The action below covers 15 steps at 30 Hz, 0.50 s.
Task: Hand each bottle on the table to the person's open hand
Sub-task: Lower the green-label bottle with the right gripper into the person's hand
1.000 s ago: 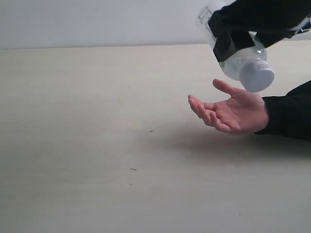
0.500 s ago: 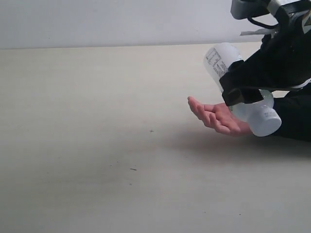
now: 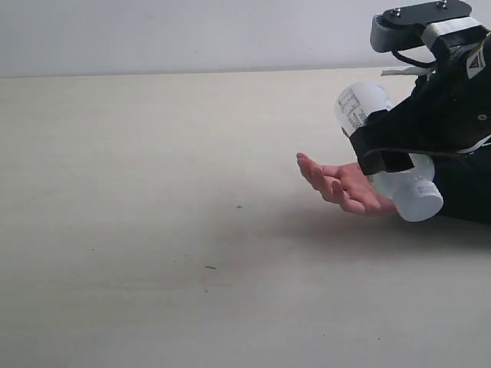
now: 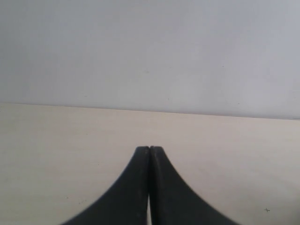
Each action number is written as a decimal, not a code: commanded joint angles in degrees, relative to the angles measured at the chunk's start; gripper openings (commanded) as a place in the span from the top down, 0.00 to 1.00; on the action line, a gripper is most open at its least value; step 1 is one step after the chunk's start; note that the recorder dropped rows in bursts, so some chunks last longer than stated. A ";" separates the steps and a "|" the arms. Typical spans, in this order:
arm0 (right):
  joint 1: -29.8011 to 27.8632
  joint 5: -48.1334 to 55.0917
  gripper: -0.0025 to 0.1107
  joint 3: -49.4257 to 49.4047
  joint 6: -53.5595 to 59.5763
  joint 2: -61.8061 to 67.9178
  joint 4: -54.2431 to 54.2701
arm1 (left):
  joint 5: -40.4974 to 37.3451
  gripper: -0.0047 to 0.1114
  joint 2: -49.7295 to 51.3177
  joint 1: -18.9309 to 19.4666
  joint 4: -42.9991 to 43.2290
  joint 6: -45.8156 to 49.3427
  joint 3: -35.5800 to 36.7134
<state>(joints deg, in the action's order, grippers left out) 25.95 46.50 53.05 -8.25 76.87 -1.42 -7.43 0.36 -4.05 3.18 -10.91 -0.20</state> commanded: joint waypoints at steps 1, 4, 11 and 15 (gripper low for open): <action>-0.79 -0.97 0.98 -0.11 2.47 1.96 -0.55 | 0.05 0.96 -0.36 0.07 -0.45 0.07 0.20; -0.79 -2.01 0.98 -0.11 2.74 4.15 -0.68 | 0.05 0.96 -0.36 0.07 -0.45 0.07 0.20; -0.79 -3.80 0.98 -0.11 3.66 9.24 -0.68 | 0.05 0.96 -0.36 0.07 -0.45 0.07 0.20; -0.79 -4.99 0.98 -0.11 3.66 10.24 -0.47 | 0.05 0.96 -0.36 0.07 -0.45 0.07 0.20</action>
<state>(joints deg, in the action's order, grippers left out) 25.48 43.06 52.92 -5.15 86.64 -1.42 -7.43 0.36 -4.05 3.18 -10.91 -0.20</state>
